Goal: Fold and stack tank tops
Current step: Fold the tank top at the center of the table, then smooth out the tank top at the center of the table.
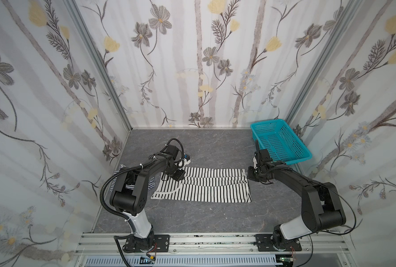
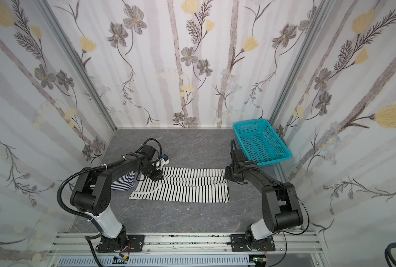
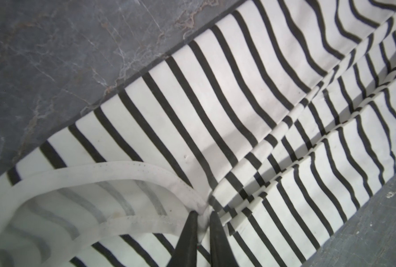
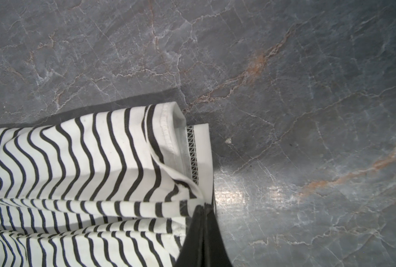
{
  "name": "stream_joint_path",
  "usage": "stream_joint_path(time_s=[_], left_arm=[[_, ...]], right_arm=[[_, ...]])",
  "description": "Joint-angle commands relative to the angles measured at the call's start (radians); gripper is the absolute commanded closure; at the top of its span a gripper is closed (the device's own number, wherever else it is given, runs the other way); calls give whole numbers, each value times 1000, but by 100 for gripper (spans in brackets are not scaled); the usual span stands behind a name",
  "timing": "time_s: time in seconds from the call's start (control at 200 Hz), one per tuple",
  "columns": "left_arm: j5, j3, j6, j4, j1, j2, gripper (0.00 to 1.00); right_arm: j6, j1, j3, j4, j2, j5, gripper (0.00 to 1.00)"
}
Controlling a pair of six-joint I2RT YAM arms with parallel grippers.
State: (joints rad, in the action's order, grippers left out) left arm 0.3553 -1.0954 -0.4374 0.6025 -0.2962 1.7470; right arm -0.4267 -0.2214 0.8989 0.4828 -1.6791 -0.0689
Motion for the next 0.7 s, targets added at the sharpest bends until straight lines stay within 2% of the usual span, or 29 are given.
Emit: stream_joint_path(time_s=[0.0,0.055,0.14,0.22,0.4,0.7], left_arm=[[-16,6,5,2,-2,-12,81],[-33,8,2,1,-2,-18,77],[-59,12,-3,2,-2,-39,74],[-67,25,-14,6,-2,-84,71],[-113,10,-47,7,23,-145,68],[-191,-192,8,-34,137,52,67]], right_arm=[[-7,1,-5,-36,7,15,96],[-8,1,-8,-36,15,6,91],[-10,1,-9,-27,40,8,76],[-17,1,-6,-14,75,18,70],[-52,-13,10,-27,112,-19,68],[-95,-83,96,-59,-38,-27,68]])
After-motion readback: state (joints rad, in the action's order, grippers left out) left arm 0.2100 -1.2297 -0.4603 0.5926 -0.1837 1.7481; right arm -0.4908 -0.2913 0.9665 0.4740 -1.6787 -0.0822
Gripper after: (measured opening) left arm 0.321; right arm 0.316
